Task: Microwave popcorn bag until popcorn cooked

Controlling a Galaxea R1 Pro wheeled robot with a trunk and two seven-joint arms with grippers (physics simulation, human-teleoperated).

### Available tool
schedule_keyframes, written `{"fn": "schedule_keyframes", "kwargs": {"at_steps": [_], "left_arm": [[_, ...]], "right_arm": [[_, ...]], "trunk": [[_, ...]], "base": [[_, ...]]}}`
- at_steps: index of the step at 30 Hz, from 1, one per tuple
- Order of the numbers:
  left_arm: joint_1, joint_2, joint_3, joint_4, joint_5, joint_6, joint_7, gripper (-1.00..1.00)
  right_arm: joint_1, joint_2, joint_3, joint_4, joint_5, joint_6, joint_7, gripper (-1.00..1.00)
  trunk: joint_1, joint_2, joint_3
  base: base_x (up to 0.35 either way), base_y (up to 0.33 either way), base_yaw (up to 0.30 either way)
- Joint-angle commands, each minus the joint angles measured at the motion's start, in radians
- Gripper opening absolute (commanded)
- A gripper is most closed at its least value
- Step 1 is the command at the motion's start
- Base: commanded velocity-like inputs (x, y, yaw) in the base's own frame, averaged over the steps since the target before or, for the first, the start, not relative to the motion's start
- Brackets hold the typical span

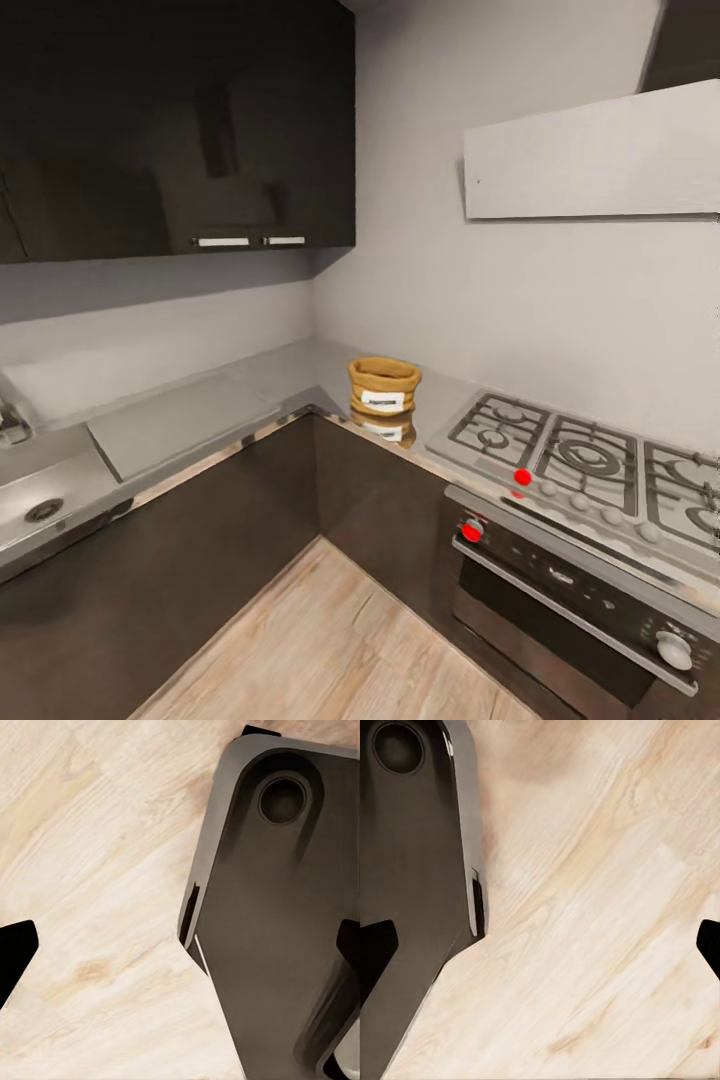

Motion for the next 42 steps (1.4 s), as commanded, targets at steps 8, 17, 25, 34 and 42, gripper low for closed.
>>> {"fn": "schedule_keyframes", "kwargs": {"at_steps": [8, 17, 25, 34, 42], "left_arm": [[0.000, -0.002, 0.004, -0.002, 0.000, 0.006, 0.000, 1.00], [0.000, -0.002, 0.004, -0.002, 0.000, 0.006, 0.000, 1.00], [0.000, -0.002, 0.004, -0.002, 0.000, 0.006, 0.000, 1.00], [0.000, -0.004, 0.003, -0.002, 0.000, 0.006, 0.000, 1.00], [0.000, -0.008, 0.003, -0.002, 0.000, 0.006, 0.000, 1.00]], "right_arm": [[0.000, 0.000, 0.007, -0.001, -0.010, -0.003, -0.001, 1.00], [0.000, 0.000, 0.007, -0.005, -0.011, -0.004, -0.001, 1.00], [0.000, 0.000, 0.007, -0.005, -0.010, -0.004, -0.001, 1.00], [0.000, 0.000, 0.008, -0.005, -0.009, -0.004, -0.001, 1.00], [0.000, 0.000, 0.008, -0.004, -0.009, -0.002, -0.001, 1.00]], "trunk": [[0.001, -0.001, -0.001], [0.001, -0.001, -0.001], [0.001, -0.001, -0.001], [0.001, -0.001, -0.001], [0.001, -0.001, -0.001]], "base": [[0.201, 0.241, -0.266], [0.136, 0.274, -0.260], [0.089, 0.284, -0.258], [0.004, 0.296, 0.010], [0.037, 0.294, 0.069]]}}
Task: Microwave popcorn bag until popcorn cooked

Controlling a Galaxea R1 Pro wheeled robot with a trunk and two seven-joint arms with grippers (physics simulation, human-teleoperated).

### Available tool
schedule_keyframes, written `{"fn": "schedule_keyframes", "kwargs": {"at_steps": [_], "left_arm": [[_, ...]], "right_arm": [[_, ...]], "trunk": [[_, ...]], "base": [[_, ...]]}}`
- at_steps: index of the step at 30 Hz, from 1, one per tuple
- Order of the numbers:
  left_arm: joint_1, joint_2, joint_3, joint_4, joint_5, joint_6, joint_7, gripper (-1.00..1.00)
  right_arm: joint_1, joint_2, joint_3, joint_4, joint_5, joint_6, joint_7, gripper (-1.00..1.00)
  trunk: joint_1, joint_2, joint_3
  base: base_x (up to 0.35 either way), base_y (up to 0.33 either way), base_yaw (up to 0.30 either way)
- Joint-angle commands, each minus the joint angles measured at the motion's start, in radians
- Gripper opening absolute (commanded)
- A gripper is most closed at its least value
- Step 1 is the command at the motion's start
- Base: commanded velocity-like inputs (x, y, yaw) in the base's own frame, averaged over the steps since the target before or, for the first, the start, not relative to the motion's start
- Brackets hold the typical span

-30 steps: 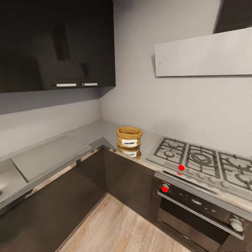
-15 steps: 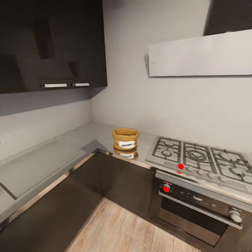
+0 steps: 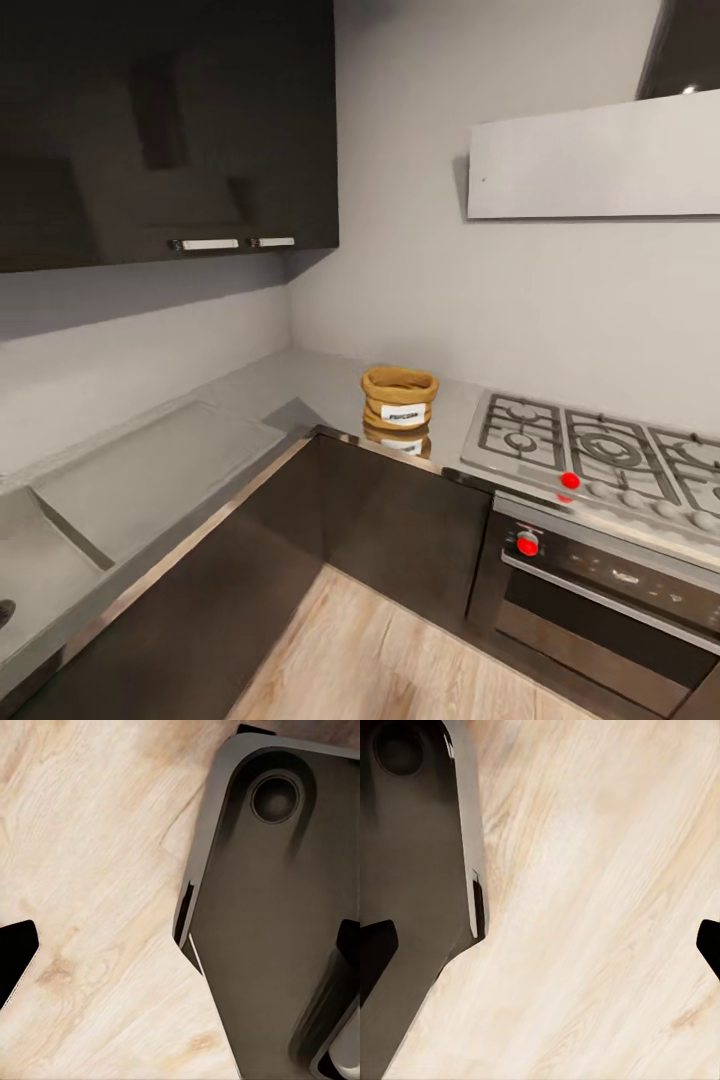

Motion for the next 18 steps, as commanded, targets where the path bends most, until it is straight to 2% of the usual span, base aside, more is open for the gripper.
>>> {"fn": "schedule_keyframes", "kwargs": {"at_steps": [1, 6, 9, 13, 18], "left_arm": [[0.000, -0.001, 0.004, -0.002, 0.000, 0.006, 0.000, 1.00], [0.001, -0.017, 0.004, -0.002, 0.000, 0.005, 0.000, 1.00], [0.001, -0.028, 0.004, -0.002, 0.000, 0.005, 0.000, 1.00], [0.001, -0.031, 0.004, -0.002, 0.000, 0.005, 0.000, 1.00], [0.001, -0.034, 0.004, -0.002, 0.000, 0.002, 0.001, 1.00]], "right_arm": [[0.000, 0.000, 0.007, -0.001, -0.010, -0.002, -0.002, 1.00], [0.000, 0.000, 0.008, -0.021, -0.009, -0.009, -0.002, 1.00], [0.000, 0.000, 0.010, -0.175, -0.007, -0.013, -0.004, 1.00], [0.000, -0.001, 0.011, -0.519, -0.007, -0.006, -0.005, 1.00], [0.000, -0.001, 0.013, -0.880, -0.007, 0.006, -0.004, 1.00]], "trunk": [[0.000, -0.001, -0.001], [0.000, -0.001, -0.001], [0.000, -0.001, -0.001], [0.000, -0.001, -0.001], [0.000, -0.001, -0.001]], "base": [[0.098, 0.201, 0.002], [0.029, 0.056, 0.001], [0.003, 0.005, 0.000], [0.000, 0.000, 0.000], [0.000, 0.000, 0.000]]}}
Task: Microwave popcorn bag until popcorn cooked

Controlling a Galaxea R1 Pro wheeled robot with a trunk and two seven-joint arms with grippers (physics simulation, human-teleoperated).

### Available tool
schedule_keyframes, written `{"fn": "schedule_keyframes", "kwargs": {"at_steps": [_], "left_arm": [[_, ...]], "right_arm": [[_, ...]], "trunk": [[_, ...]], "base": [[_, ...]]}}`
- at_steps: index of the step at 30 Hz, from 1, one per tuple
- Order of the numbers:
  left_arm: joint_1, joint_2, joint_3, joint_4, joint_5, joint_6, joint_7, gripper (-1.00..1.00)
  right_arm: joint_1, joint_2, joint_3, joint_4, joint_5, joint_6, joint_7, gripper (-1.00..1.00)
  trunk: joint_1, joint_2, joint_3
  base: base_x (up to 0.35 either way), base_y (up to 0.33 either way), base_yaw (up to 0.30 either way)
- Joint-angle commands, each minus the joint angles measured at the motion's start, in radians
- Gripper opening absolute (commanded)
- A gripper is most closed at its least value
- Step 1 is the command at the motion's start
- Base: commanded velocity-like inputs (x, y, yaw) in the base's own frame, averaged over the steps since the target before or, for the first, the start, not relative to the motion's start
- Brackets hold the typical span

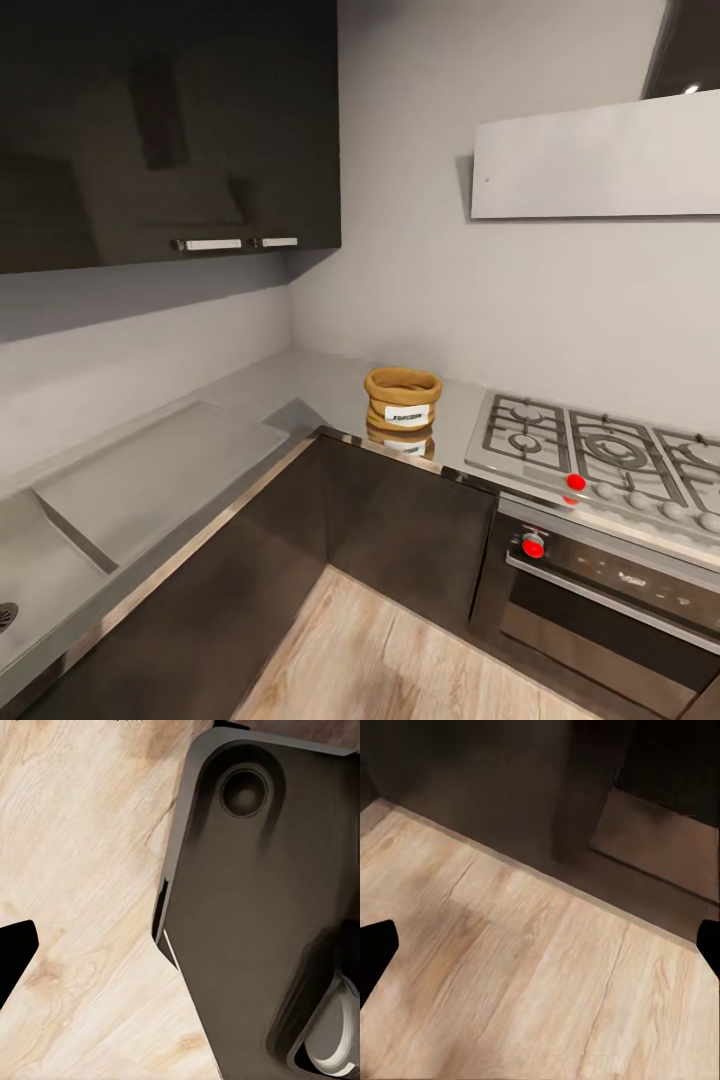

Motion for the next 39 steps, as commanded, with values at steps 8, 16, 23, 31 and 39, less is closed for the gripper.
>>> {"fn": "schedule_keyframes", "kwargs": {"at_steps": [8, 16, 23, 31, 39], "left_arm": [[0.000, -0.014, 0.005, -0.003, 0.000, 0.002, 0.002, 1.00], [0.000, -0.015, 0.005, -0.002, 0.000, 0.008, 0.003, 1.00], [0.000, -0.015, 0.006, -0.003, 0.000, 0.010, 0.003, 1.00], [0.000, -0.015, 0.006, -0.003, 0.000, 0.010, 0.003, 1.00], [0.000, -0.015, 0.006, -0.003, 0.000, 0.010, 0.003, 1.00]], "right_arm": [[-0.002, -0.001, 0.005, -0.477, -0.009, 0.243, -0.015, 1.00], [-0.188, 0.001, 0.004, -0.594, -0.009, 0.288, -0.104, 1.00], [-0.460, 0.001, 0.004, -0.598, -0.010, 0.549, -0.115, 1.00], [-0.783, 0.003, 0.003, -0.593, -0.013, 0.968, -0.114, 1.00], [-1.170, 0.003, 0.003, -0.189, -0.014, 1.220, -0.115, 1.00]], "trunk": [[0.000, -0.001, -0.001], [-0.007, 0.013, 0.005], [-0.034, 0.062, 0.027], [-0.065, 0.118, 0.052], [-0.096, 0.174, 0.077]], "base": [[0.000, 0.000, 0.000], [0.000, 0.000, 0.000], [0.000, 0.000, 0.000], [0.000, 0.000, 0.000], [0.000, 0.000, 0.000]]}}
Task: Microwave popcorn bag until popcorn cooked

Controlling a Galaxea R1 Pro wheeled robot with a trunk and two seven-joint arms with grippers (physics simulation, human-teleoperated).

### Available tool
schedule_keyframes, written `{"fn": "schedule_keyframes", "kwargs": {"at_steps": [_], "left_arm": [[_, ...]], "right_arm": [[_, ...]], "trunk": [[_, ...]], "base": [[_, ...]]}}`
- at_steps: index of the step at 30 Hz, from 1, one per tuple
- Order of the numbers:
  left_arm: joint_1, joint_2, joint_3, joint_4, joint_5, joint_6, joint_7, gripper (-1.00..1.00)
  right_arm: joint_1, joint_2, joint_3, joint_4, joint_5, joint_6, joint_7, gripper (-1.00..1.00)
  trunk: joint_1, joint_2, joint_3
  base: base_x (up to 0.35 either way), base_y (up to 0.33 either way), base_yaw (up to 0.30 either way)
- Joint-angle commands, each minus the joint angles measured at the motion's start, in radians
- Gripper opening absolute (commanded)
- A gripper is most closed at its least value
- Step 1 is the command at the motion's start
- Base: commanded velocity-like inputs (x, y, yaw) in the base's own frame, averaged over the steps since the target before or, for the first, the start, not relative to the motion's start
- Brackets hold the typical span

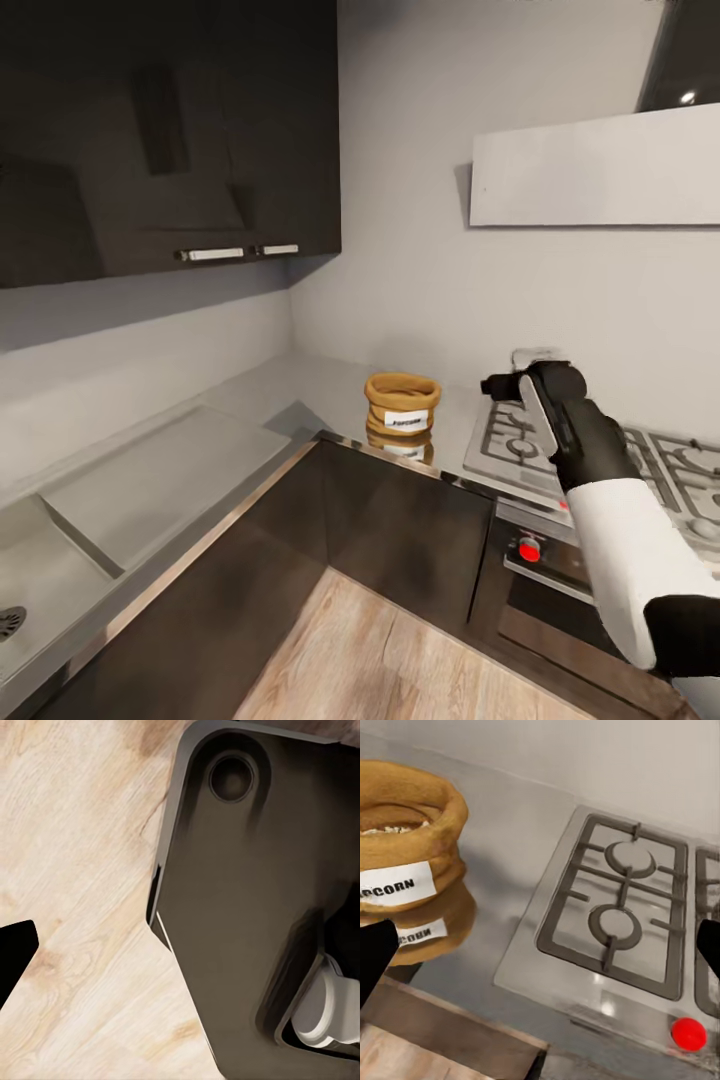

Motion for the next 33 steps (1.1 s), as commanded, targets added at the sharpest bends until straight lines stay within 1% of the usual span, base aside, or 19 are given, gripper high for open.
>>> {"fn": "schedule_keyframes", "kwargs": {"at_steps": [1, 2, 3, 5, 7, 10, 17, 19, 20, 21, 22, 23, 25, 27, 30, 33], "left_arm": [[0.000, 0.000, 0.004, -0.003, 0.000, 0.007, 0.000, 1.00], [0.000, 0.000, 0.004, -0.003, 0.000, 0.007, 0.000, 1.00], [0.000, 0.000, 0.004, -0.003, 0.000, 0.007, 0.000, 1.00], [0.000, 0.000, 0.004, -0.003, 0.000, 0.007, 0.000, 1.00], [0.000, 0.000, 0.004, -0.003, 0.000, 0.007, 0.000, 1.00], [0.000, 0.000, 0.004, -0.003, 0.000, 0.007, 0.001, 1.00], [0.000, -0.001, 0.004, -0.003, 0.000, 0.007, 0.000, 1.00], [0.000, -0.001, 0.004, -0.003, 0.000, 0.007, 0.000, 1.00], [0.000, -0.001, 0.004, -0.003, 0.000, 0.007, 0.000, 1.00], [0.000, -0.002, 0.004, -0.003, 0.000, 0.007, 0.000, 1.00], [0.000, -0.002, 0.004, -0.003, 0.000, 0.007, 0.000, 1.00], [0.000, -0.002, 0.004, -0.003, 0.000, 0.007, 0.000, 1.00], [0.000, -0.002, 0.004, -0.003, 0.000, 0.007, 0.000, 1.00], [0.000, -0.002, 0.004, -0.003, 0.000, 0.007, 0.000, 1.00], [0.000, -0.001, 0.004, -0.003, 0.000, 0.007, 0.000, 1.00], [0.000, 0.003, 0.004, -0.003, 0.000, 0.007, 0.000, 1.00]], "right_arm": [[-0.033, -0.001, 0.003, 0.094, -0.011, 0.006, -0.010, 1.00], [-0.055, -0.001, 0.003, 0.162, -0.011, 0.007, -0.010, 1.00], [-0.071, -0.001, 0.003, 0.211, -0.011, 0.007, -0.010, 1.00], [-0.093, -0.001, 0.002, 0.264, -0.010, 0.008, -0.011, 1.00], [-0.118, -0.001, 0.001, 0.286, -0.010, 0.012, -0.013, 1.00], [-0.137, -0.001, 0.002, 0.301, -0.010, 0.018, -0.021, 1.00], [-0.142, -0.001, 0.000, 0.314, -0.013, 0.022, -0.017, 1.00], [-0.147, -0.002, -0.003, 0.349, -0.012, 0.026, -0.019, 1.00], [-0.163, -0.002, -0.004, 0.370, -0.013, 0.027, -0.020, 1.00], [-0.219, -0.002, -0.005, 0.457, -0.013, 0.028, -0.021, 1.00], [-0.288, -0.002, -0.005, 0.590, -0.013, 0.027, -0.022, 1.00], [-0.318, -0.002, -0.006, 0.649, -0.013, 0.026, -0.022, 1.00], [-0.361, -0.002, -0.006, 0.735, -0.013, 0.025, -0.022, 1.00], [-0.373, -0.002, -0.006, 0.760, -0.013, 0.028, -0.023, 1.00], [-0.380, -0.002, -0.004, 0.782, -0.013, 0.039, -0.023, 1.00], [-0.382, -0.002, -0.003, 0.835, -0.013, 0.062, -0.023, 1.00]], "trunk": [[-0.004, 0.006, 0.002], [-0.008, 0.013, 0.005], [-0.011, 0.020, 0.008], [-0.019, 0.034, 0.014], [-0.027, 0.048, 0.020], [-0.038, 0.069, 0.030], [-0.065, 0.118, 0.052], [-0.073, 0.132, 0.058], [-0.077, 0.139, 0.061], [-0.080, 0.146, 0.064], [-0.084, 0.153, 0.067], [-0.088, 0.160, 0.070], [-0.096, 0.174, 0.077], [-0.103, 0.188, 0.083], [-0.103, 0.188, 0.083], [-0.103, 0.188, 0.083]], "base": [[0.000, 0.000, 0.000], [0.000, 0.000, 0.000], [0.000, 0.000, 0.000], [0.000, 0.000, 0.000], [0.000, 0.000, 0.000], [0.000, 0.000, 0.000], [0.000, 0.000, 0.000], [0.000, 0.000, 0.000], [0.000, 0.000, 0.000], [0.000, 0.000, 0.000], [0.000, 0.000, 0.000], [0.000, 0.000, 0.000], [0.000, 0.000, 0.000], [0.000, 0.000, 0.000], [0.000, 0.000, 0.000], [0.000, 0.000, 0.000]]}}
